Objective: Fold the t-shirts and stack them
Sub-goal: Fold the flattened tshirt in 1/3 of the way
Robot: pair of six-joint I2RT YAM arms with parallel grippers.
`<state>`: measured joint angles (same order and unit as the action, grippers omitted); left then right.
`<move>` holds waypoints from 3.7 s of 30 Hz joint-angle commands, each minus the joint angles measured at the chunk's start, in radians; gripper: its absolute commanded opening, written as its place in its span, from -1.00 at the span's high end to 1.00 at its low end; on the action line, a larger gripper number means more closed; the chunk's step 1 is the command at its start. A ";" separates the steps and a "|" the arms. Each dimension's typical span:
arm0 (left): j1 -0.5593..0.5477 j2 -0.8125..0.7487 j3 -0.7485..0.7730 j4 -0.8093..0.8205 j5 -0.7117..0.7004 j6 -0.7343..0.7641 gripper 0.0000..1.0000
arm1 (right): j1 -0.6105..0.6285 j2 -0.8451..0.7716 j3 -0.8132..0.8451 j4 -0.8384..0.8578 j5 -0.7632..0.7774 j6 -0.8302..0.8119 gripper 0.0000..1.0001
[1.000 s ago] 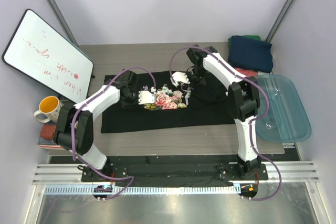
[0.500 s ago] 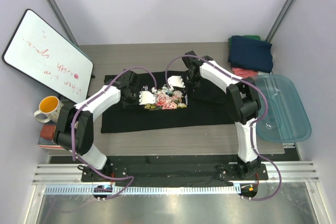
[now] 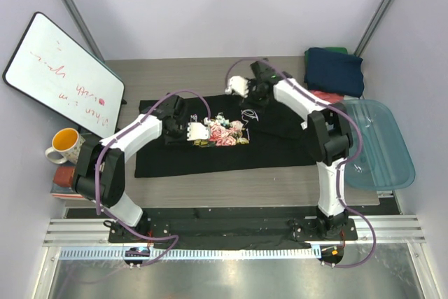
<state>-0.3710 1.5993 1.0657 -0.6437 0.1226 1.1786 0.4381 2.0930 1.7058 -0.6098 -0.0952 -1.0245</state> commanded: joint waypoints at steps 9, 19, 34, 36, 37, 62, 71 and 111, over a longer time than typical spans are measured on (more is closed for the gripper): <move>-0.006 -0.044 0.026 -0.028 -0.006 0.023 0.08 | -0.426 0.071 0.127 -0.581 -0.512 0.069 -0.16; -0.031 -0.010 0.120 -0.111 -0.052 0.032 0.08 | -0.510 0.239 0.248 -0.748 -0.629 -0.063 -0.13; -0.055 0.021 0.160 -0.146 -0.071 0.013 0.09 | -0.526 0.308 0.334 -0.775 -0.672 -0.078 0.06; -0.055 0.025 0.158 -0.146 -0.072 0.015 0.09 | -0.526 0.305 0.333 -0.777 -0.666 -0.080 0.09; -0.055 0.025 0.158 -0.146 -0.071 0.015 0.08 | -0.526 0.297 0.327 -0.775 -0.664 -0.083 0.08; -0.055 0.036 0.157 -0.132 -0.054 0.010 0.09 | -0.455 0.245 0.344 -0.754 -0.640 -0.086 0.06; -0.057 0.034 0.151 -0.132 -0.057 0.018 0.09 | -0.438 0.222 0.350 -0.743 -0.594 -0.082 0.98; -0.057 0.067 0.148 -0.082 -0.020 0.007 0.10 | -0.292 -0.060 -0.012 0.073 -0.144 0.093 0.75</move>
<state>-0.4236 1.6577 1.1912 -0.7494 0.0757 1.1870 0.1383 2.1048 1.7004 -0.6842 -0.3172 -0.9752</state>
